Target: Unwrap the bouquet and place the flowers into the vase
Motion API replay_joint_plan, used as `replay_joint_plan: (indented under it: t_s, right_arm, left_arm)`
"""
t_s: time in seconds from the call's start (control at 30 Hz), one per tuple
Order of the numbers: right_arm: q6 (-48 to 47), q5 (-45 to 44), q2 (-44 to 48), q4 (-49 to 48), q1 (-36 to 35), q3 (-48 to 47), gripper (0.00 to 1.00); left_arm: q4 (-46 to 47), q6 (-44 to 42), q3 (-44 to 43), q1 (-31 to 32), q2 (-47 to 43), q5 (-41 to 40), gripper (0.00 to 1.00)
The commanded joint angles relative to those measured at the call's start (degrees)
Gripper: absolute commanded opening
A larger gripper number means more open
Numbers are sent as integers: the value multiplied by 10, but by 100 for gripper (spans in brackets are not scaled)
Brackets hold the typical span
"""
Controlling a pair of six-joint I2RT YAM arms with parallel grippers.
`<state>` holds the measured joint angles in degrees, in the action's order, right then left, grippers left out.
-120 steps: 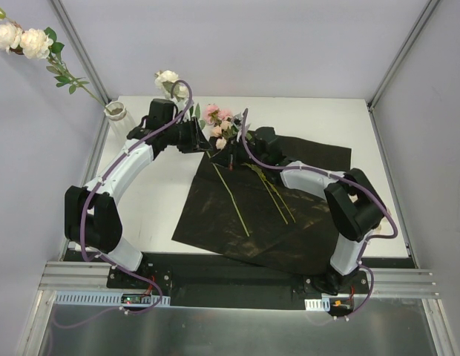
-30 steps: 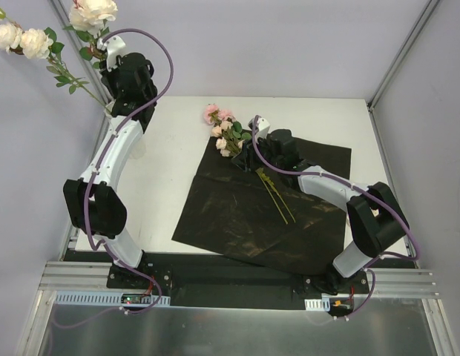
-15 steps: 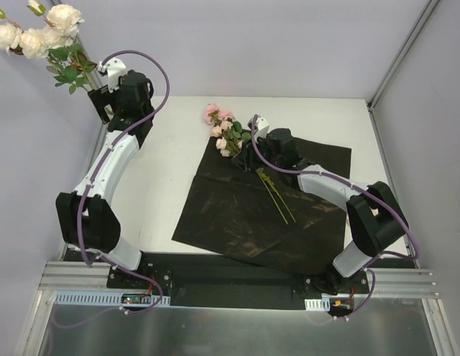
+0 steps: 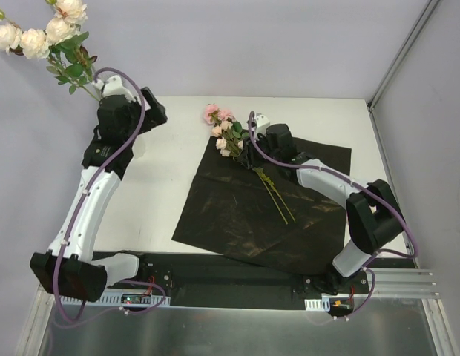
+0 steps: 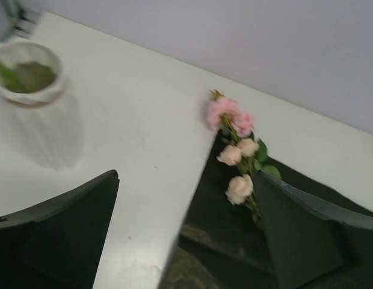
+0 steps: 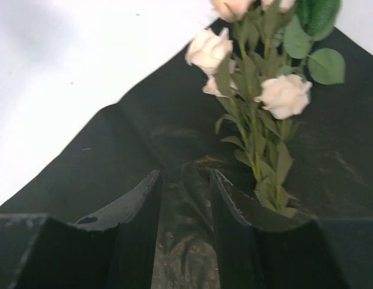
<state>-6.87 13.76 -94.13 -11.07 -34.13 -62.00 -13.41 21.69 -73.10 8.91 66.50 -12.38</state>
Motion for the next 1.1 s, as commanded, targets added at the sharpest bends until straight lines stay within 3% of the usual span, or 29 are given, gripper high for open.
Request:
replay_joint_plan:
  t_s: [0.0, 0.3, 0.47, 0.67, 1.07]
  right_arm:
    - [-22, -70, -4, 71, 19, -44, 40]
    - [-24, -134, -34, 208, 42, -65, 42]
    - [-51, -162, -61, 285, 42, -88, 38]
    - [-81, -174, -70, 339, 42, -99, 29]
    - [-121, -147, -139, 382, 42, -143, 32]
  left_arm:
    - [-15, 47, 8, 28, 86, 239, 92]
    - [-26, 36, -21, 131, 224, 461, 82]
    - [-30, 20, -11, 176, 197, 464, 83]
    - [-31, 16, -6, 189, 178, 465, 85]
    - [-31, 30, -8, 189, 204, 496, 85]
